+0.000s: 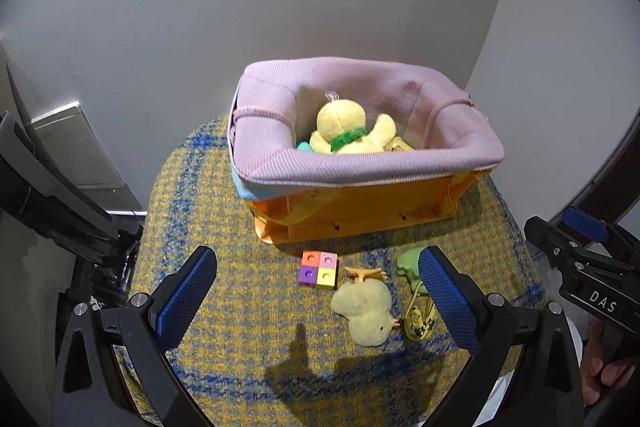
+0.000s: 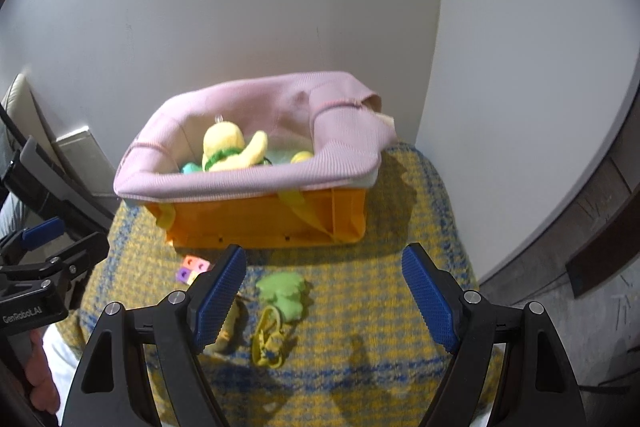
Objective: Organize objects
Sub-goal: 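Withdraw both tools from the crate toward the remaining toys, then grasp the pale green chick plush with the left tool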
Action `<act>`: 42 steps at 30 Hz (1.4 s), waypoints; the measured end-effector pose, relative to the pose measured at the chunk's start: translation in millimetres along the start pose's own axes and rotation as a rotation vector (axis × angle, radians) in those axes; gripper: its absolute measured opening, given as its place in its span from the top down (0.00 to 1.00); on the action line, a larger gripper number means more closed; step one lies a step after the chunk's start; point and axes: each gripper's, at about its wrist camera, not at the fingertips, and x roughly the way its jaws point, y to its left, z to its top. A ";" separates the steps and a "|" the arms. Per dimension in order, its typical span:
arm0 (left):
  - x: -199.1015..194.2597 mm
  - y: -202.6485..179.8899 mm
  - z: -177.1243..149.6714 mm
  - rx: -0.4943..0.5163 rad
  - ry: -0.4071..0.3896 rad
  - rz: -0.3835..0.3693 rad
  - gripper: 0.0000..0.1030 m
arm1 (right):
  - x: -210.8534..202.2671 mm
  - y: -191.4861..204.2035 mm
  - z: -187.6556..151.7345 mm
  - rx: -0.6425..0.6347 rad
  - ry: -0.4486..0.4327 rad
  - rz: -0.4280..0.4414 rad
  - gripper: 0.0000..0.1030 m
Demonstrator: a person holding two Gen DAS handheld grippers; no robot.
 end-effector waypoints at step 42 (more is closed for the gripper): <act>107.3 -51.3 -88.1 0.141 0.102 -0.015 0.02 | 63.5 -40.7 -101.1 0.043 0.051 -0.058 0.22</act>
